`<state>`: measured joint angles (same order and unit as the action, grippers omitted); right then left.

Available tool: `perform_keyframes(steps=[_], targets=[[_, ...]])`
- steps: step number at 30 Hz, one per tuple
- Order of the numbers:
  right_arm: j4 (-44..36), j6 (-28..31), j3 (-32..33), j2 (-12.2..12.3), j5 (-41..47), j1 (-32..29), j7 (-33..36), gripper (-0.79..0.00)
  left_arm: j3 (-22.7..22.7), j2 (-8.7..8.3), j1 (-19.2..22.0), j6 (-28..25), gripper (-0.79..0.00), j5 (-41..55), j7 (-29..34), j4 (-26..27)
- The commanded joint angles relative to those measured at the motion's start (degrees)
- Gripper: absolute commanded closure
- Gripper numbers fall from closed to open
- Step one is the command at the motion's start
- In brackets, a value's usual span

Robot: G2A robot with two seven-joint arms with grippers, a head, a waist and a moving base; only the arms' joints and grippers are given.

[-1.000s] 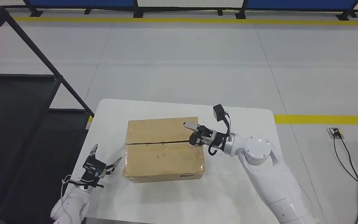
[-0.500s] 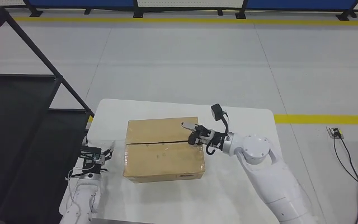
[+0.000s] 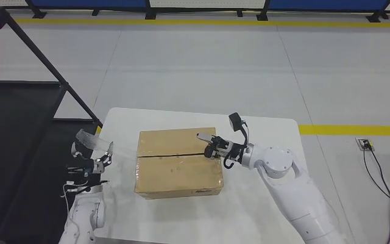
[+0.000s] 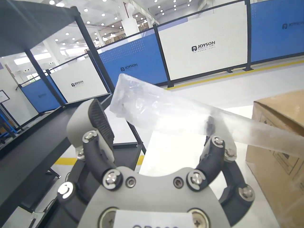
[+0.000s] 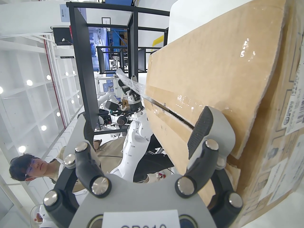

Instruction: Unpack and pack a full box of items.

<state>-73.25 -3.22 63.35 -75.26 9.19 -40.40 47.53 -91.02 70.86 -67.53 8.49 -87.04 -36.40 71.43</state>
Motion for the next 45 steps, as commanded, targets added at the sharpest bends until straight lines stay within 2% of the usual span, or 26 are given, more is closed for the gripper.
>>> perform_keyframes(steps=[1, 4, 11, 14, 16, 17, 18, 19, 20, 21, 22, 24, 26, 27, 29, 30, 45], targets=[[0.0, 0.1, 0.0, 0.0, 0.0, -0.1, 0.0, -0.785, -0.1, 0.00, -0.9, 1.4, -0.785, -1.0, -1.0, 1.0], [0.0, 0.2, 0.0, 0.1, 0.1, -0.1, 0.0, -0.785, -0.1, 0.02, -2.6, 2.0, -0.785, -1.6, -1.9, 2.1], [0.6, 0.4, -0.1, 0.1, 0.4, 0.4, 0.3, -0.785, -2.3, -0.10, -5.6, -3.7, -0.785, 4.2, -1.6, 4.3], [1.0, 0.6, -0.2, 0.0, 0.5, 0.6, 0.5, -0.785, -3.2, -0.10, -6.0, -6.5, -0.785, 7.7, -0.4, 4.7], [1.2, 0.7, -0.3, 0.0, 0.6, 0.8, 0.5, -0.785, -3.8, -0.17, -5.9, -6.6, -0.785, 8.0, -0.1, 4.8], [1.3, 0.8, -0.4, 0.0, 0.6, 0.9, 0.6, -0.785, -3.9, -0.16, -5.9, -6.6, -0.631, 8.1, 0.0, 4.8], [1.3, 0.9, -0.4, 0.0, 0.6, 0.9, 0.6, -0.785, -4.0, -0.15, -5.9, -6.3, -0.366, 8.1, 0.0, 4.9], [1.4, 0.9, -0.4, 0.0, 0.6, 1.0, 0.5, -0.785, -4.1, -0.16, -5.9, -5.5, -0.305, 7.5, -0.2, 4.8], [1.4, 0.9, -0.4, 0.0, 0.6, 1.0, 0.5, -0.785, -4.0, -0.15, -6.0, -5.2, -0.182, 7.1, -0.3, 4.8], [1.4, 0.9, -0.4, 0.1, 0.7, 1.0, 0.4, -0.785, -3.9, -0.12, -6.0, -5.0, -0.148, 6.9, -0.3, 4.8], [1.3, 1.0, -0.3, 0.1, 0.7, 0.9, 0.4, -0.785, -3.9, -0.12, -6.1, -4.6, -0.151, 6.4, -0.1, 4.6], [1.3, 1.1, -0.3, 0.1, 0.8, 0.8, 0.5, -0.785, -3.8, -0.18, -5.9, -3.0, -0.077, 4.0, -0.6, 4.3], [1.3, 1.1, -0.2, 0.2, 0.7, 0.8, 0.5, -0.785, -3.2, -0.16, -5.5, -1.8, -0.068, 2.1, -0.9, 3.5], [1.2, 1.1, -0.2, 0.2, 0.7, 0.7, 0.5, -0.785, -3.0, -0.17, -5.3, -1.9, -0.105, 1.4, -0.8, 3.2], [1.2, 1.2, -0.1, 0.2, 0.8, 0.6, 0.6, -0.785, -2.7, -0.18, -5.1, -2.2, -0.015, 0.7, -0.7, 2.4], [1.1, 1.2, 0.0, 0.2, 0.8, 0.5, 0.5, -0.785, -2.7, -0.18, -5.0, -2.3, 0.000, 0.6, -0.7, 2.0], [0.7, 1.1, -0.1, 0.4, 0.8, 0.3, 0.5, -0.785, -2.9, -0.19, -3.5, -0.1, 0.000, -1.4, -2.0, -1.9]])
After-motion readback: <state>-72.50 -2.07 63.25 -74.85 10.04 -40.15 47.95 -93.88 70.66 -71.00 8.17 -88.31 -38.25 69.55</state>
